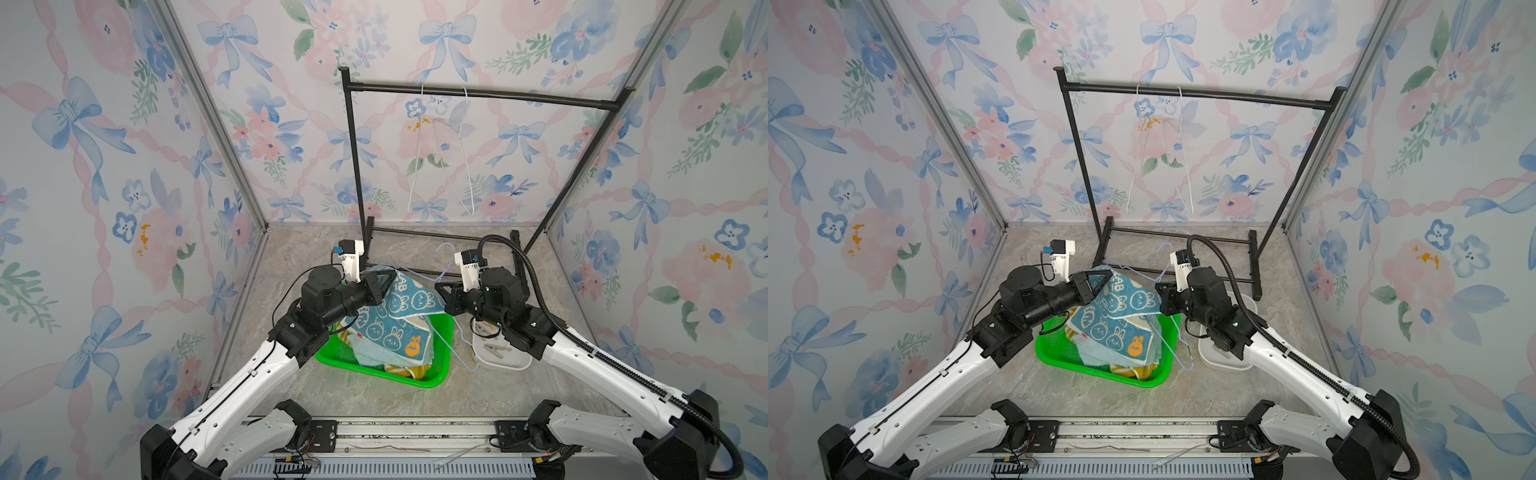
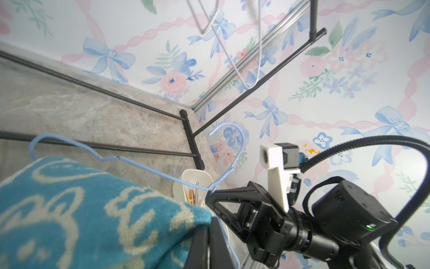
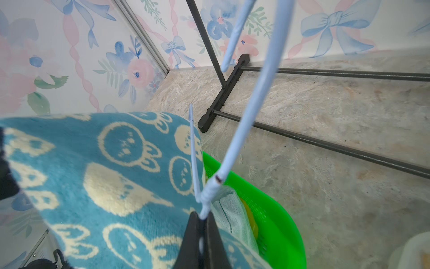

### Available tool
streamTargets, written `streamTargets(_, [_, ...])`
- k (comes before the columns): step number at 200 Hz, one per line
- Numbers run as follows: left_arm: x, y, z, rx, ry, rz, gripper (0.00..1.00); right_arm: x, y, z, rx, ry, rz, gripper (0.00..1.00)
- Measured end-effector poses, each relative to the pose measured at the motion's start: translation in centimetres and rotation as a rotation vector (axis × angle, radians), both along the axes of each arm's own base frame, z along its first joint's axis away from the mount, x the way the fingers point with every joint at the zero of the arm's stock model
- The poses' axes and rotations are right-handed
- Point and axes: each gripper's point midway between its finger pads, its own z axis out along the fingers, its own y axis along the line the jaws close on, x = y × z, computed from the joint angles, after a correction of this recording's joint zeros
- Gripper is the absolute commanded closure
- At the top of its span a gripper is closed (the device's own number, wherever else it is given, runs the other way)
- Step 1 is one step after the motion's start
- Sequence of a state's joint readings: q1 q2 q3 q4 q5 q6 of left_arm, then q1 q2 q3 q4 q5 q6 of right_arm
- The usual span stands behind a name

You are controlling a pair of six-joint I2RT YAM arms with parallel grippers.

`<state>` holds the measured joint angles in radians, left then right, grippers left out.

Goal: Remove the clothespins securing towels to the hanger
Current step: Remove the towel from the hanger.

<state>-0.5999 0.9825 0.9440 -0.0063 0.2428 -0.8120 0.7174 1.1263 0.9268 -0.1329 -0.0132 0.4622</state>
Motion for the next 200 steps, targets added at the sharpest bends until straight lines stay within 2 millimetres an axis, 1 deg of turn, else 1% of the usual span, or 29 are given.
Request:
streamTargets(31, [-0.5, 0.6, 5.4, 0.021, -0.146, 0.004, 1.00, 0.0, 0.0, 0.0, -0.004, -0.002, -0.002, 1.00])
streamTargets(61, [-1.0, 1.4, 10.0, 0.041, -0.276, 0.019, 1.00, 0.0, -0.3, -0.5, -0.021, 0.003, -0.009, 1.00])
streamTargets(80, [-1.4, 2.0, 12.4, 0.055, -0.347, 0.034, 1.00, 0.0, -0.6, -1.0, -0.040, 0.009, -0.017, 1.00])
streamTargets(100, [-1.8, 2.5, 14.2, 0.070, -0.408, 0.044, 1.00, 0.0, -1.0, -1.5, -0.067, 0.012, -0.030, 1.00])
streamTargets(115, [-2.1, 2.7, 14.7, 0.082, -0.437, 0.045, 1.00, -0.1, -1.6, -1.5, -0.086, 0.009, -0.044, 1.00])
streamTargets(147, [-2.5, 2.7, 14.6, 0.107, -0.464, 0.030, 1.00, -0.6, -3.5, -0.9, -0.123, -0.012, -0.089, 1.00])
streamTargets(179, [-3.3, 1.8, 14.1, 0.111, -0.471, -0.044, 1.00, -1.1, -6.2, 0.2, -0.149, -0.038, -0.160, 1.00])
streamTargets(200, [-3.6, 0.8, 13.4, 0.113, -0.458, -0.106, 1.00, -1.3, -8.6, 0.9, -0.159, -0.049, -0.227, 1.00])
